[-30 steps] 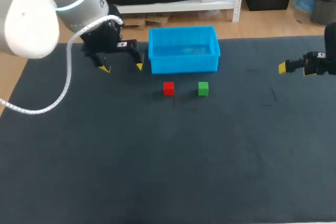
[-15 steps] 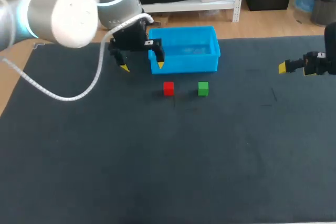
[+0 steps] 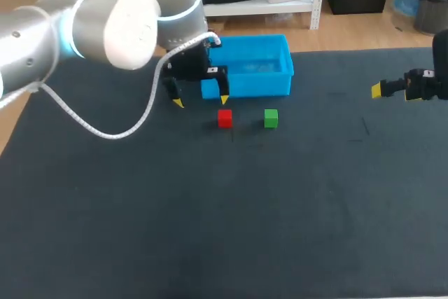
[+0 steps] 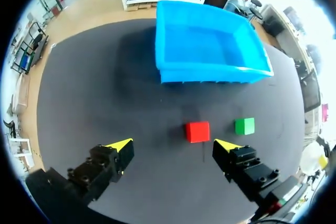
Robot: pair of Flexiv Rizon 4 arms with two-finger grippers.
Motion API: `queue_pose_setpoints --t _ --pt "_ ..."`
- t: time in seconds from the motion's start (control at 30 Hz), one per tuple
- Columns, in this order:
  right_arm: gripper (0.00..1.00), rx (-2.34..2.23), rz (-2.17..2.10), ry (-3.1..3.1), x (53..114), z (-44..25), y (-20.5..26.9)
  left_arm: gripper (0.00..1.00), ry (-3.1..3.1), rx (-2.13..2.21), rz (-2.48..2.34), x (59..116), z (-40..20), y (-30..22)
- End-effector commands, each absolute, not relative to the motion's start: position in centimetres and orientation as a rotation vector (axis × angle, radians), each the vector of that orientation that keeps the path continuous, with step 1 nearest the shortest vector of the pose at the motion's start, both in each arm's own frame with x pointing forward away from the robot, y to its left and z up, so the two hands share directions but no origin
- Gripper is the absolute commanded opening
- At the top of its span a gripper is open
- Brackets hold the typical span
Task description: Use the left arm to pick the red cube and place it into the blue plastic box first, then use the right arm to grasp the green cube and put it into the same blue plastic box after the first action is fully finished.
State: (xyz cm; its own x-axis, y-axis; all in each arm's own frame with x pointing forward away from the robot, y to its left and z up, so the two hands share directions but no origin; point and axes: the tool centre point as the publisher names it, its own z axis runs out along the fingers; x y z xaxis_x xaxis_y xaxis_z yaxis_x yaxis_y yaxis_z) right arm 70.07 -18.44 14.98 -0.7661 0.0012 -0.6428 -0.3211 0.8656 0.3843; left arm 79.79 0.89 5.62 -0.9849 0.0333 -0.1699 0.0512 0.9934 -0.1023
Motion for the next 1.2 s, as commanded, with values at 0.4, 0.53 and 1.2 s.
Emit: queue_pose_setpoints --t 0.4,0.53,1.2 --pt "1.00 -0.231 0.637 2.373 70.1 15.0 -18.5 1.00 3.034 0.039 -0.160 81.0 2.8 0.5" --pt "1.00 -0.231 0.637 2.373 70.1 15.0 -18.5 1.00 3.041 0.043 -0.145 81.0 2.7 0.7" --pt "1.00 -0.231 0.637 2.373 70.1 15.0 -18.5 1.00 3.043 0.075 -0.121 81.1 2.2 0.5"
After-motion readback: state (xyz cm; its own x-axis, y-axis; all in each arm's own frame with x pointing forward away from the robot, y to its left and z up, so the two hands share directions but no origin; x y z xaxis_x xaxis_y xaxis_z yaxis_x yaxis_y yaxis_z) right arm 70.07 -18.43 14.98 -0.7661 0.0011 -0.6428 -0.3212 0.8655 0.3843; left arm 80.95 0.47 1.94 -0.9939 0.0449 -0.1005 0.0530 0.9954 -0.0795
